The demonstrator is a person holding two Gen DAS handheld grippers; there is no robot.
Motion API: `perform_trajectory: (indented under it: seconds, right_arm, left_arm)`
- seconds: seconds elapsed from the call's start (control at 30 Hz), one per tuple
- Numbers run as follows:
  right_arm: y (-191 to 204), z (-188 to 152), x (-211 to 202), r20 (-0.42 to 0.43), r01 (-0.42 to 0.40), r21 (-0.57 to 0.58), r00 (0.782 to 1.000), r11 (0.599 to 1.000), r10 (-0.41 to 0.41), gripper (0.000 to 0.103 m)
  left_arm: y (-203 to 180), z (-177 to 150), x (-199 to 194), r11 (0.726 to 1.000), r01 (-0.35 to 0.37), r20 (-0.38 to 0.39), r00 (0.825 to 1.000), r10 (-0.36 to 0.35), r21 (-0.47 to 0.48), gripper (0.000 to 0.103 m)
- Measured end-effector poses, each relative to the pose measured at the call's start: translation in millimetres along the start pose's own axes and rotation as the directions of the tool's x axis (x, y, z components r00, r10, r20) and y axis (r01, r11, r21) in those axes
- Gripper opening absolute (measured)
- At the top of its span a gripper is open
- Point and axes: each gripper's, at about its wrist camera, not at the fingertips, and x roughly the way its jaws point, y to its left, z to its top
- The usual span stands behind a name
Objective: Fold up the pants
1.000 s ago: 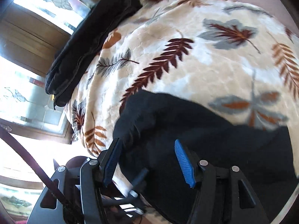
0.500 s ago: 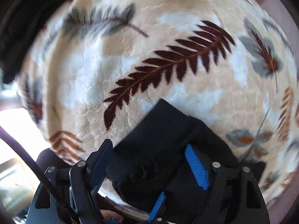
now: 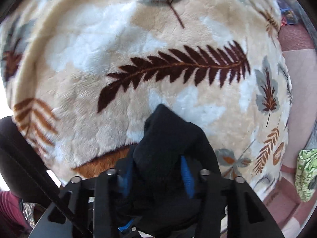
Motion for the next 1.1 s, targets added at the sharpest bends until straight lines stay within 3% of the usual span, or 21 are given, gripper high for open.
perform_trajectory:
  seconds: [0.07,0.23,0.5,0.6,0.7,0.77,0.9,0.97,1.0,1.03,1.1]
  right_arm:
    - [-7,-14,-10,0.048,-0.027,0.018,0.999,0.999,0.026,0.032]
    - [-36,-51,-42,0.202,-0.108,0.066,0.975,0.992,0.093,0.028]
    - [-92,-149,-70,0.433,-0.292,0.187,0.881,0.938,0.188,0.027]
    - [-122,-195,-59,0.506,-0.380,0.251,0.836,0.890,0.215,0.027]
    - [-152,-240,-36,0.572,-0.477,0.313,0.785,0.821,0.237,0.027]
    - [-170,-266,-17,0.605,-0.534,0.344,0.755,0.772,0.253,0.027]
    - [-199,-303,32,0.650,-0.626,0.400,0.709,0.669,0.275,0.027]
    - [-207,-314,53,0.660,-0.647,0.420,0.699,0.637,0.275,0.032]
    - [-210,-318,61,0.658,-0.644,0.438,0.705,0.628,0.264,0.033]
    - [-212,-323,68,0.652,-0.631,0.461,0.718,0.624,0.244,0.034]
    - [-215,-334,80,0.613,-0.560,0.534,0.772,0.634,0.165,0.036]
  left_arm:
    - [-4,0,-10,1.000,0.001,0.031,1.000,-0.001,0.010,0.031]
    - [-11,7,-39,0.998,0.070,0.098,0.993,-0.069,-0.005,0.030]
    - [-71,3,-78,0.986,0.090,0.165,0.980,-0.114,0.143,0.030]
    - [-102,-1,-79,0.969,0.094,0.168,0.977,-0.134,0.230,0.030]
    - [-125,-7,-82,0.943,0.106,0.167,0.972,-0.165,0.316,0.039]
    - [-135,-14,-85,0.920,0.152,0.148,0.965,-0.217,0.361,0.049]
    - [-131,-24,-98,0.884,0.278,0.053,0.946,-0.320,0.376,0.051]
    - [-127,-25,-104,0.884,0.281,0.046,0.946,-0.320,0.373,0.051]
    - [-125,-24,-106,0.888,0.274,0.050,0.948,-0.313,0.369,0.053]
    - [-119,-22,-108,0.897,0.263,0.057,0.952,-0.302,0.355,0.056]
    - [-107,-19,-111,0.912,0.253,0.066,0.955,-0.289,0.323,0.065]
